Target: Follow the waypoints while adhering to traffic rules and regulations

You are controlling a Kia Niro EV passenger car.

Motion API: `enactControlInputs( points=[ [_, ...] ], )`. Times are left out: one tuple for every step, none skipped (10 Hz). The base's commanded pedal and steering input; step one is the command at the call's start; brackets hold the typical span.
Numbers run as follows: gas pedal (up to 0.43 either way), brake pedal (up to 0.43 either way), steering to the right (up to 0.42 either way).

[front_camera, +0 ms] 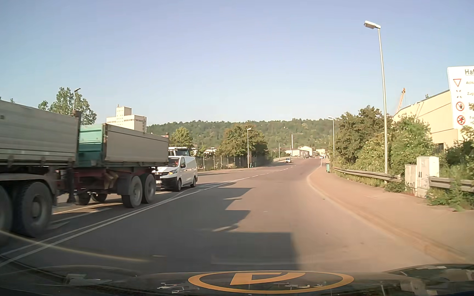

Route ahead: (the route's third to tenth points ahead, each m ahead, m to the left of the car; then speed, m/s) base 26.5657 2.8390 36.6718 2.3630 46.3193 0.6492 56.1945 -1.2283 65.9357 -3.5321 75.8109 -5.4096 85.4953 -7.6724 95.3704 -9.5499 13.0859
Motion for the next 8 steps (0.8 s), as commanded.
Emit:
enactControlInputs(
  points=[
    [0.24, 0.0, 0.032],
    [0.22, 0.0, 0.031],
    [0.22, 0.0, 0.031],
    [0.209, 0.0, 0.028],
    [0.22, 0.0, 0.027],
    [0.22, 0.0, 0.026],
    [0.22, 0.0, 0.026],
    [0.22, 0.0, 0.026]
  ],
)
